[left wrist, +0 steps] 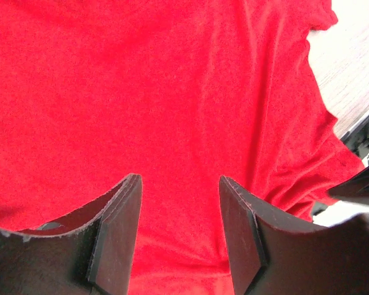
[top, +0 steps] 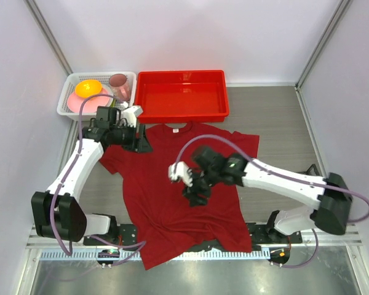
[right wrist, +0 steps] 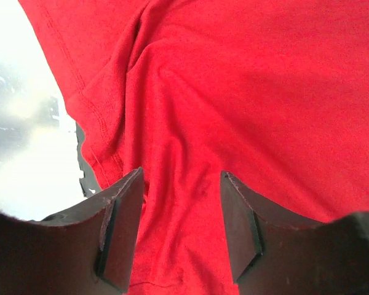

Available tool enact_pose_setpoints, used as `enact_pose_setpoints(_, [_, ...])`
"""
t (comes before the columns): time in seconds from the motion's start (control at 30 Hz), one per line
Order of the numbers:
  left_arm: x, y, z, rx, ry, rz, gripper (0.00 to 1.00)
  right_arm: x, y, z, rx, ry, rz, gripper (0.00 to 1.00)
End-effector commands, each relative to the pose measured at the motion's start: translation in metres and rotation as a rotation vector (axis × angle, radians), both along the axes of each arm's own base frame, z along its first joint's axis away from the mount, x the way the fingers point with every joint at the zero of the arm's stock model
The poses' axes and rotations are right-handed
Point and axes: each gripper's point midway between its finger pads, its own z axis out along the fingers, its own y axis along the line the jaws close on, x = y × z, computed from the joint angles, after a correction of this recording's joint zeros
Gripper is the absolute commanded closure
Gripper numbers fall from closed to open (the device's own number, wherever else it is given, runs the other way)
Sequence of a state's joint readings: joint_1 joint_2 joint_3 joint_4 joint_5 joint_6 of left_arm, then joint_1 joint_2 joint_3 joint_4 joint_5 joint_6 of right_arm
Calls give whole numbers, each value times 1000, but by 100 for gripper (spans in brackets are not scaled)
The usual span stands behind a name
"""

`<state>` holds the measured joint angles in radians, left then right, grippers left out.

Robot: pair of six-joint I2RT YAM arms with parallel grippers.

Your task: Pin the brooch onto the clothing

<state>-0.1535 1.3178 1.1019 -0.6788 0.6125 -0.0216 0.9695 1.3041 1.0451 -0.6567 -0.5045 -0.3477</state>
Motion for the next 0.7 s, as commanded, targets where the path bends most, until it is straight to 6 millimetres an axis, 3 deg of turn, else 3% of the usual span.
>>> enact_pose_setpoints(0.0, [-16,20,1,-54,132,105,43,-5,15,-30,-171,-132,96,44])
enact_pose_setpoints(0.07, [-30,26,0,-8,148,63,43,-10,-2,-44,-240,-129,123,47])
enact_pose_setpoints(0.13, [-39,34,-3,44,131,53,43,-14,-38,-69,-348,-147,144,48])
enact_pose_setpoints(0.2, [-46,37,-13,61,151,54,44,-5,-76,-84,-428,-165,83,50])
enact_pose_setpoints(0.3, [-54,33,-26,27,192,56,44,20,-115,-88,-463,-130,-42,50])
enact_pose_setpoints(0.4, [-50,34,-40,37,202,65,45,48,-136,-88,-472,-120,-154,50])
enact_pose_setpoints(0.53, [-37,40,-51,65,223,91,45,85,-150,-87,-447,-37,-324,50])
enact_pose_setpoints(0.6, [-29,54,-64,139,235,122,45,115,-159,-80,-413,-29,-438,50])
enact_pose_setpoints(0.67, [-22,60,-66,145,248,130,46,134,-166,-86,-418,8,-507,49])
